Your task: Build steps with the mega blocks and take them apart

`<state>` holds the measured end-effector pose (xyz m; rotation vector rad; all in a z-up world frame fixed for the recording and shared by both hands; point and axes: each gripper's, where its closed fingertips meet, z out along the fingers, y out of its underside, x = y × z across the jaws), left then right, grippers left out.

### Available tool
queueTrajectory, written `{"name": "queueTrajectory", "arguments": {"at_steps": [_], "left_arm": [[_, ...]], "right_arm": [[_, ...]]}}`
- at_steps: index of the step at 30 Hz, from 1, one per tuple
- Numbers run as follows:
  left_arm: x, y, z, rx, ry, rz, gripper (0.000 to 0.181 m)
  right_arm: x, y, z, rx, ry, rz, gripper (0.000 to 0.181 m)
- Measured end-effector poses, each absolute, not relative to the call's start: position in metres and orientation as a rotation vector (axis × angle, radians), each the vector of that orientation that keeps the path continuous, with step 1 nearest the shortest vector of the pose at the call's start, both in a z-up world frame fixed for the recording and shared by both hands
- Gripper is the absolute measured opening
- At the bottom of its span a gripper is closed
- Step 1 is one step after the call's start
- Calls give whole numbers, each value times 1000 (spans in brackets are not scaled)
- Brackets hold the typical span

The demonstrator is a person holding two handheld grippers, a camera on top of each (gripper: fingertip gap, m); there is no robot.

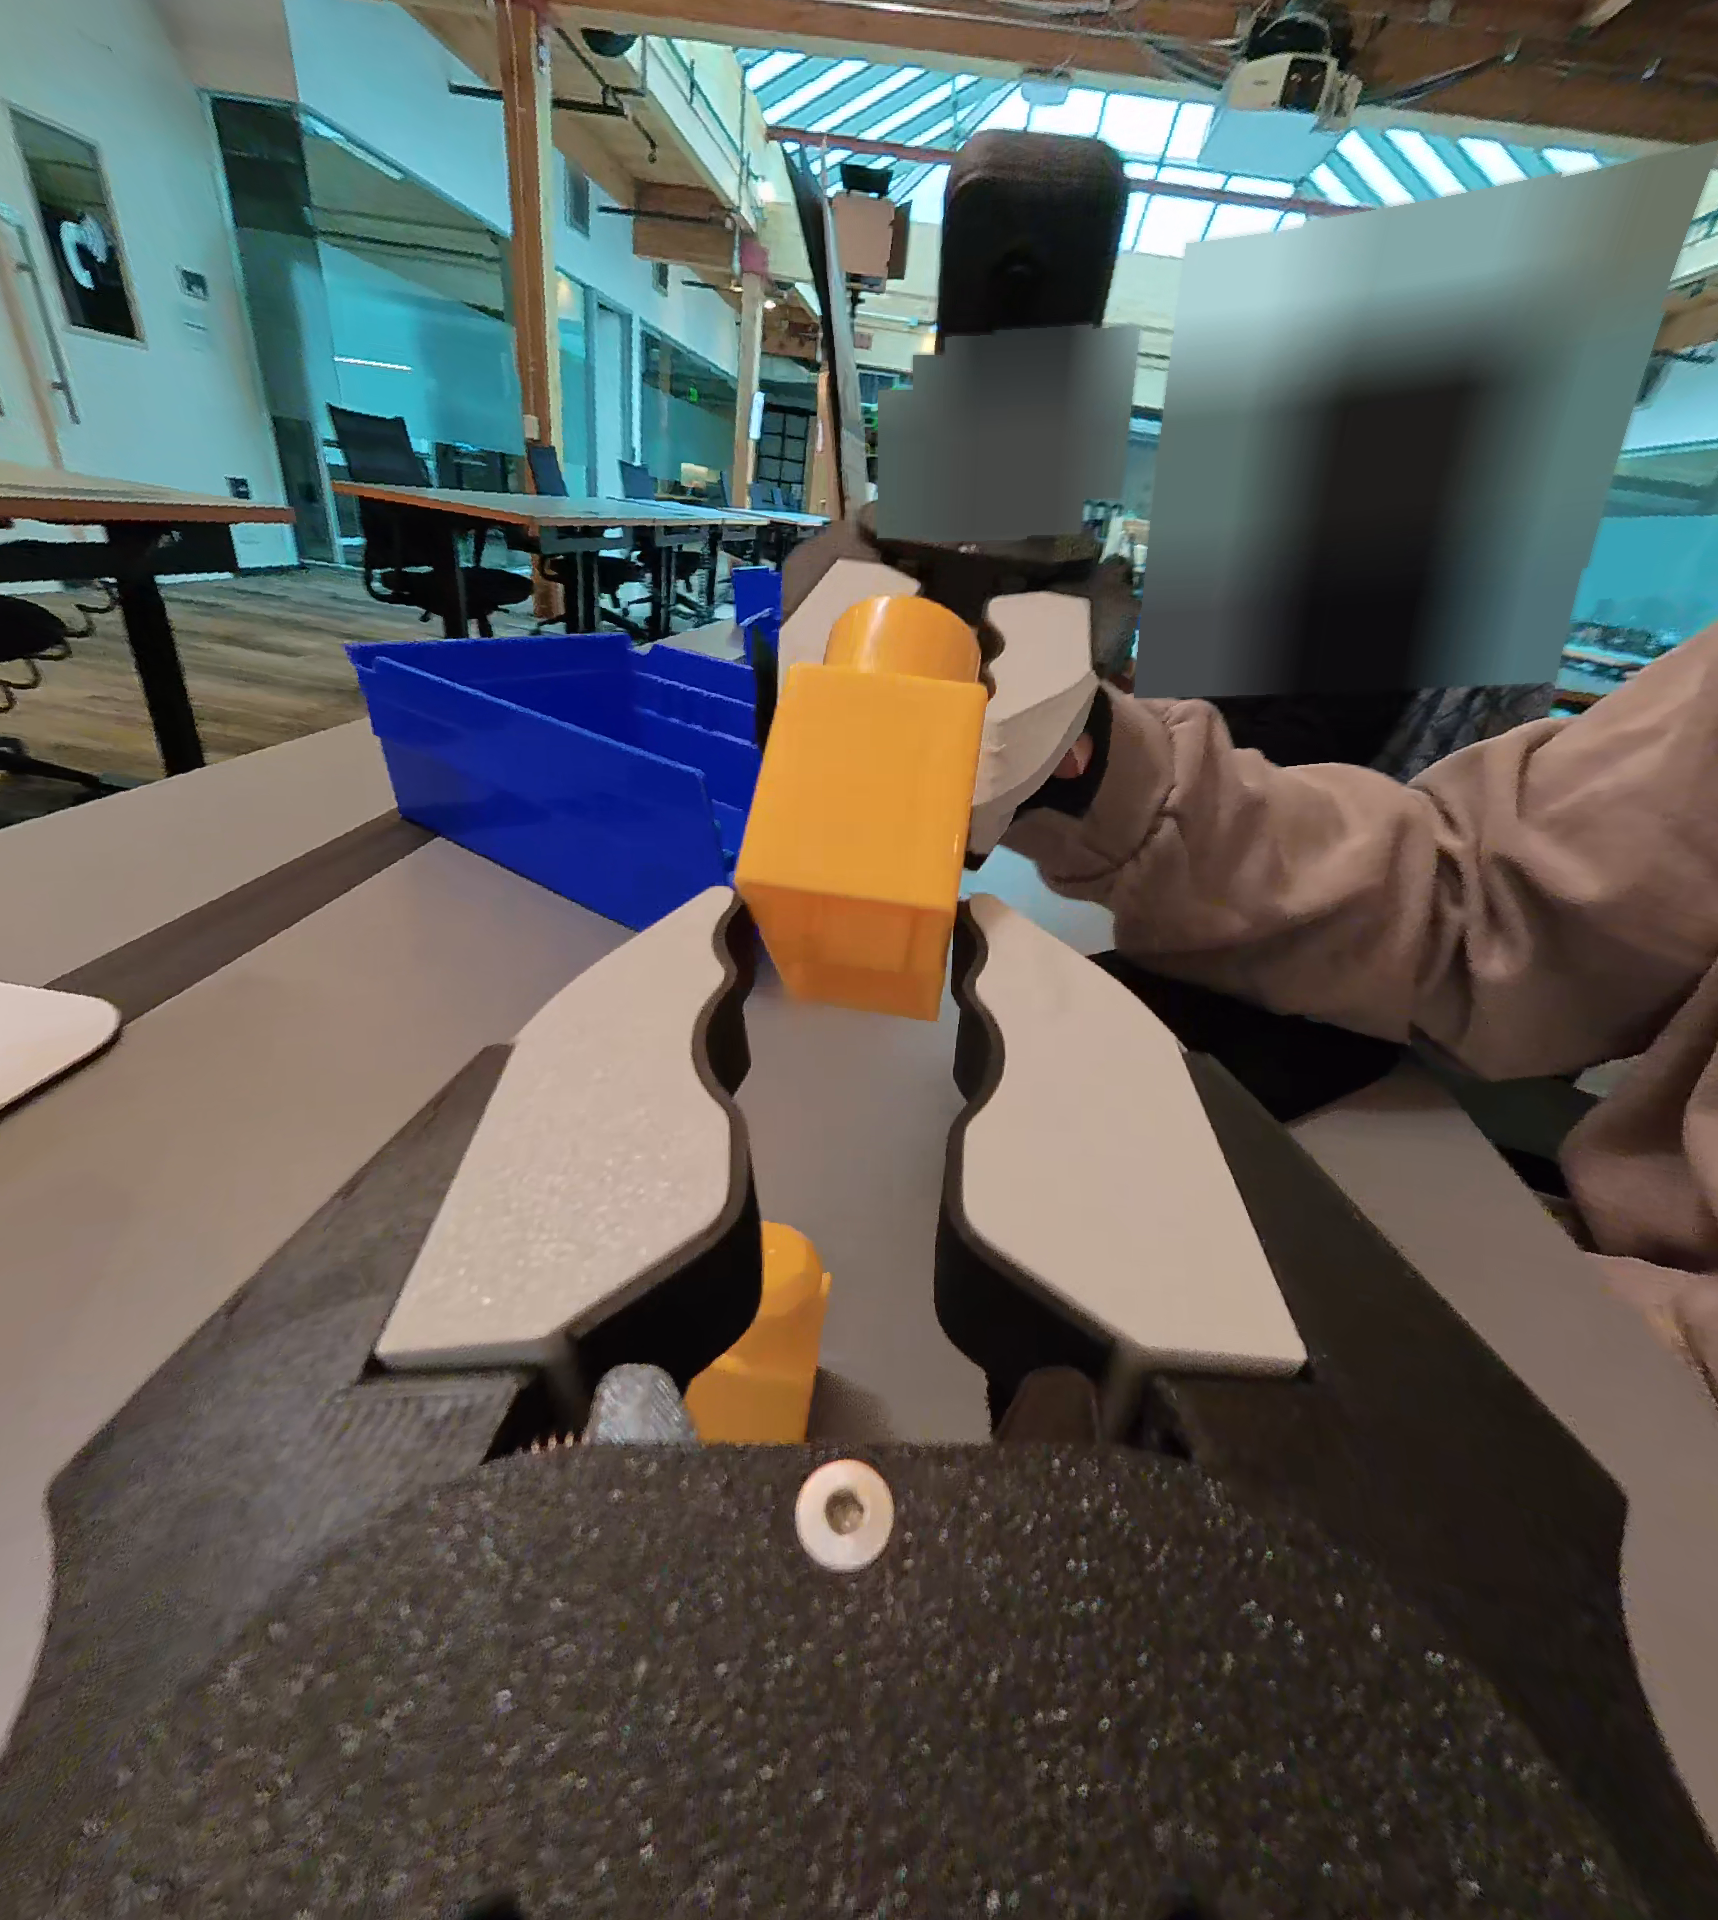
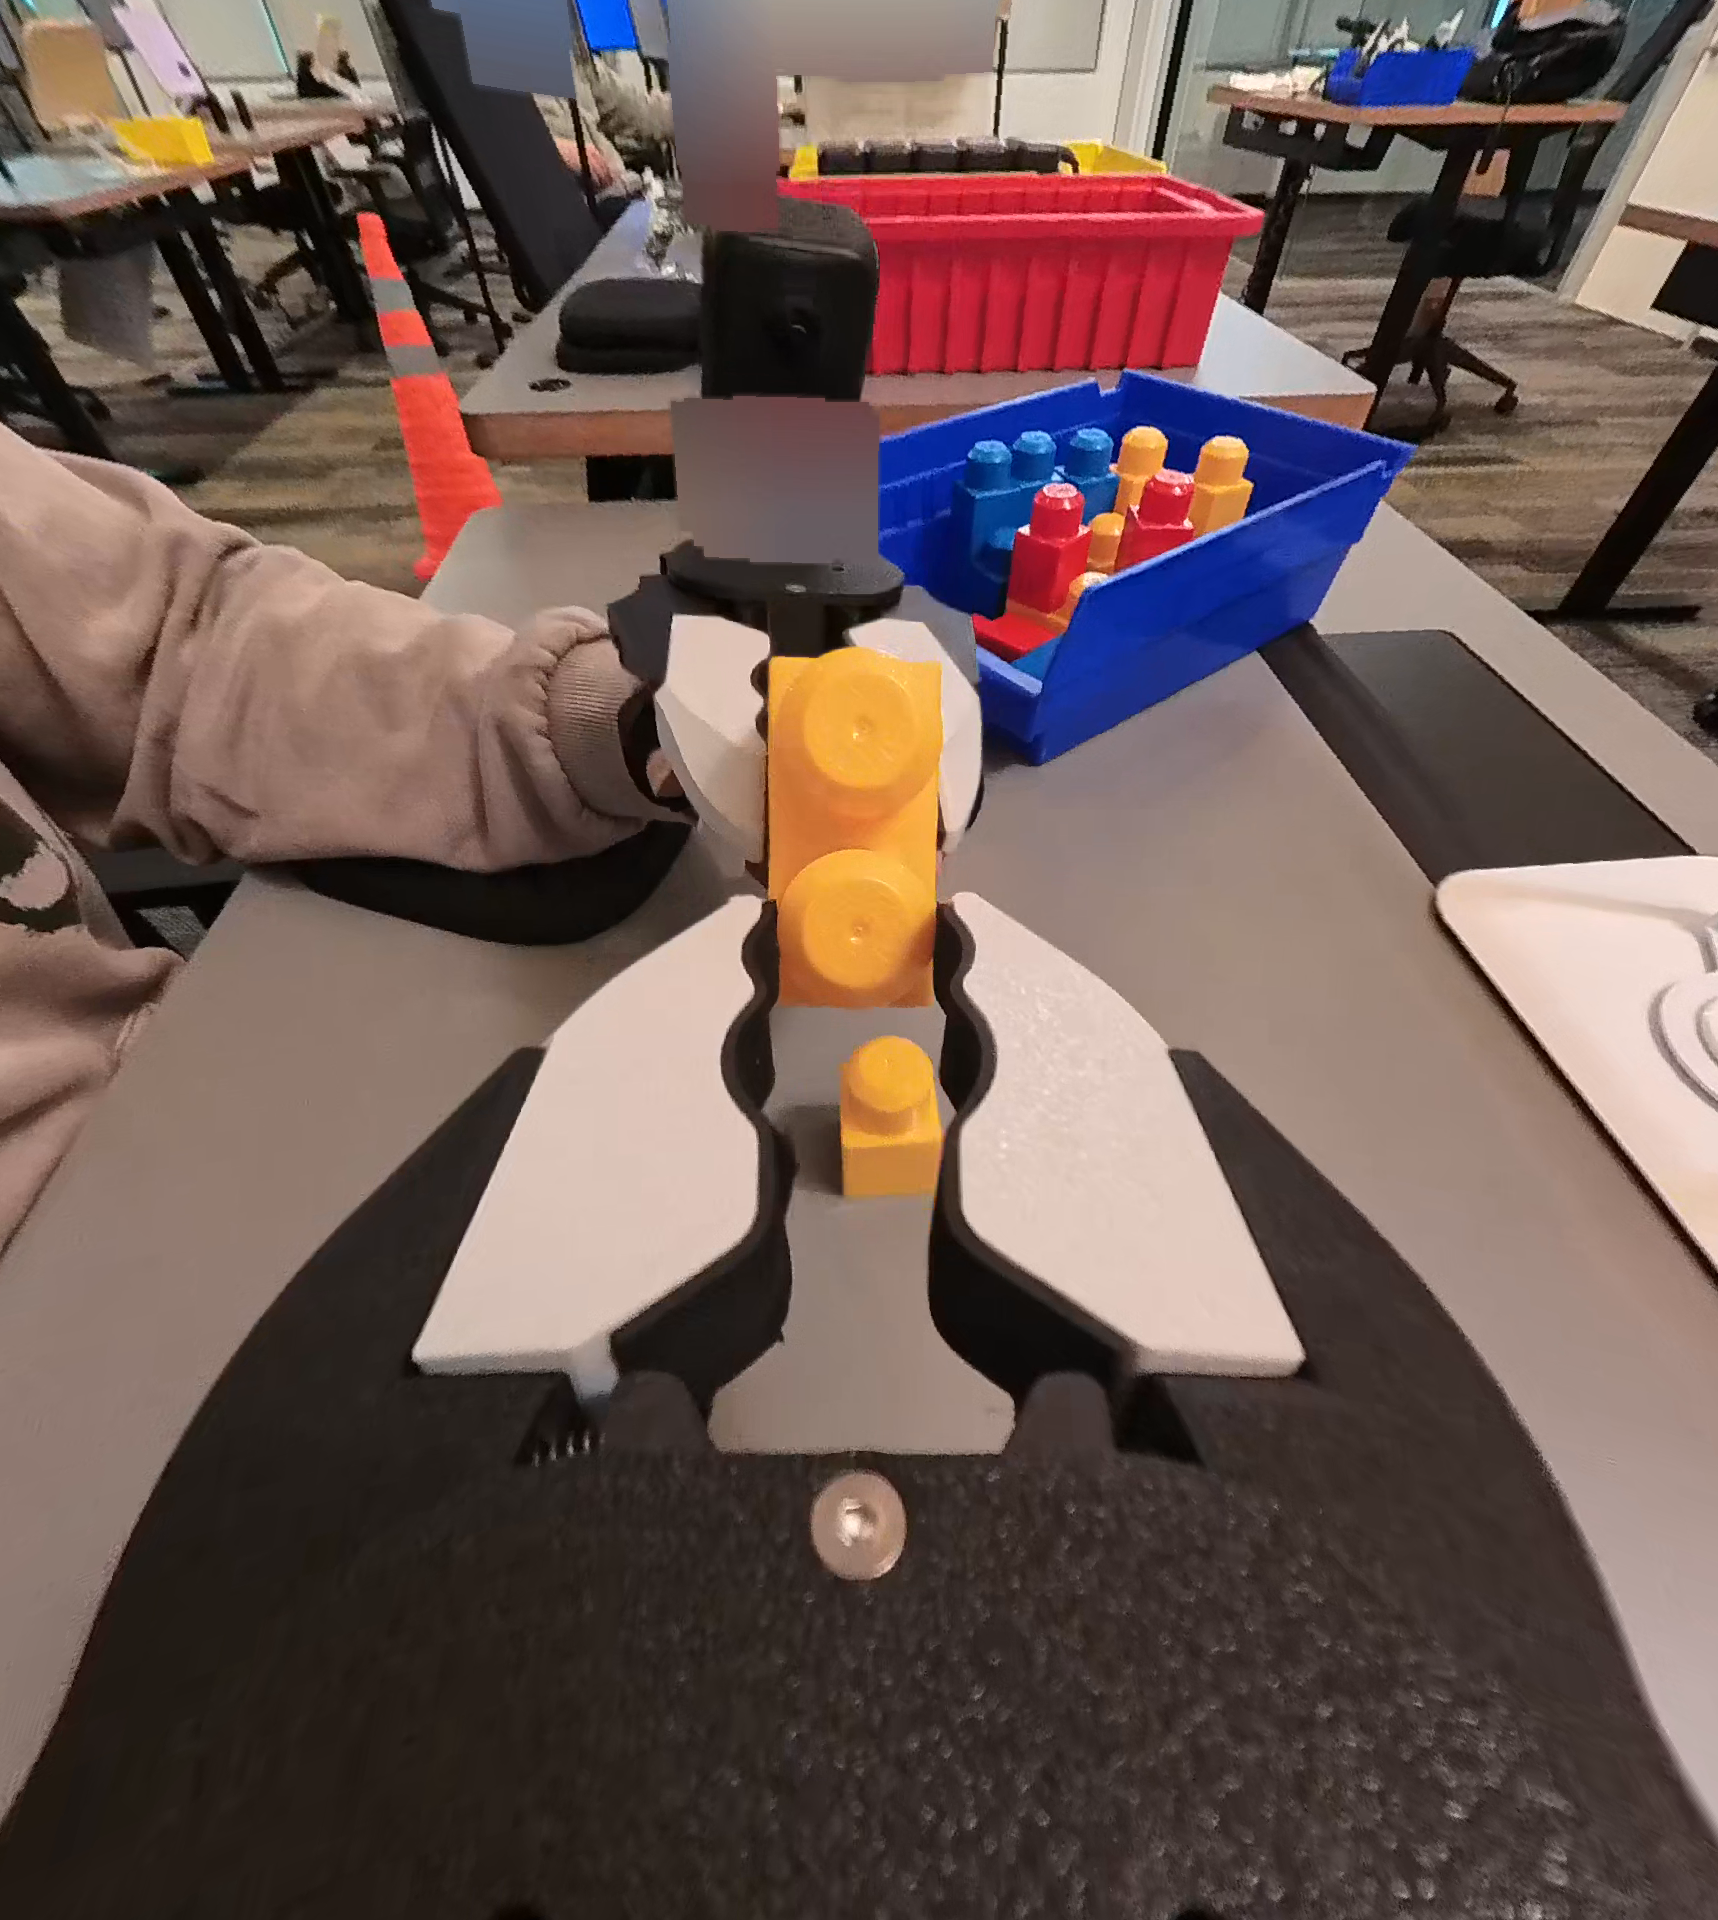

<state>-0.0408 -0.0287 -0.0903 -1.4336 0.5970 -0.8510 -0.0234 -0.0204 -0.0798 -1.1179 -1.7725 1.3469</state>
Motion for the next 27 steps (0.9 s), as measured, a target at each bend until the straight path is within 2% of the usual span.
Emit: {"name": "queueTrajectory", "arguments": {"at_steps": [4,10,17,22,27], "left_arm": [[-49,-21,-95,-1448,568,-743,31],[-80,-4,-98,-1490,473,-440,0],[-104,2,-91,-1492,369,-294,0],[-102,4,-97,-1510,387,-280,0],[-99,7,-107,-1531,411,-252,0]], "right_arm": [[-13,-3,-71,-1146,-1748,1243,28],[33,57,-41,-1236,-1641,992,28],[134,158,-26,-1506,-1574,572,28],[189,228,-63,-1747,-1544,380,28],[206,291,-112,-1985,-1474,226,28]]}}
